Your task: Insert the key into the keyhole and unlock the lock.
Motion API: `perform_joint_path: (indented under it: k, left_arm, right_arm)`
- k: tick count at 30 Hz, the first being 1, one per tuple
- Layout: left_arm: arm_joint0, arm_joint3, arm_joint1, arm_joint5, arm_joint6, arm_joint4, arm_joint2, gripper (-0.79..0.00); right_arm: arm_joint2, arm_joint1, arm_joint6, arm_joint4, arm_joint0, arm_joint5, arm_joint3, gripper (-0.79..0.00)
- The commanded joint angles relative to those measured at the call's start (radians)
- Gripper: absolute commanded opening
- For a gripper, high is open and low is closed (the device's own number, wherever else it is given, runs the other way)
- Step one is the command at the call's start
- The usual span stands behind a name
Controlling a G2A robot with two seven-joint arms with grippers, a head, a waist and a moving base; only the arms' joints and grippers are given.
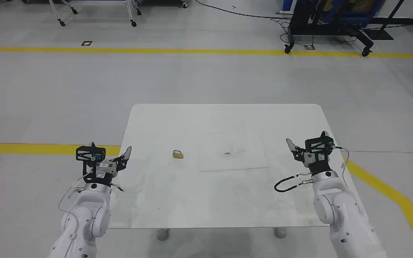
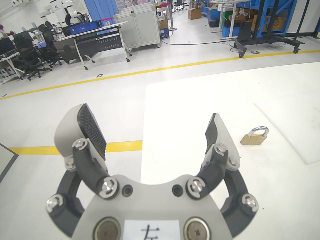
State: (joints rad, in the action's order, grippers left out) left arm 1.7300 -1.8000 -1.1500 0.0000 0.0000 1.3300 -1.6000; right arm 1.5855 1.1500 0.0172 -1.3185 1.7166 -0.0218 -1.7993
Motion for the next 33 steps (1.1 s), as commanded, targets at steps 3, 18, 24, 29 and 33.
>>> perform_joint_path:
  k: [3, 18, 24, 29, 33]
  left_arm:
    - [0.000, 0.000, 0.000, 0.000, 0.000, 0.000, 0.000, 0.000]
    - [0.000, 0.000, 0.000, 0.000, 0.000, 0.000, 0.000, 0.000]
    - [0.000, 0.000, 0.000, 0.000, 0.000, 0.000, 0.000, 0.000]
    - [0.000, 0.000, 0.000, 0.000, 0.000, 0.000, 0.000, 0.000]
    - [0.000, 0.000, 0.000, 0.000, 0.000, 0.000, 0.000, 0.000]
  right_arm:
    - [-0.096, 0.003, 0.102, -0.100, -0.100, -0.071, 0.014, 0.000]
    - [-0.401, 0.027, 0.309, -0.206, -0.504, -0.520, 0.285, 0.000]
    - [-0.469, 0.030, 0.209, -0.240, -0.701, -0.820, 0.510, 0.000]
    - [-0.564, 0.053, 0.200, -0.313, -0.790, -0.786, 0.630, -0.252]
    - [-0.621, 0.066, 0.143, -0.324, -0.853, -0.872, 0.733, -0.305]
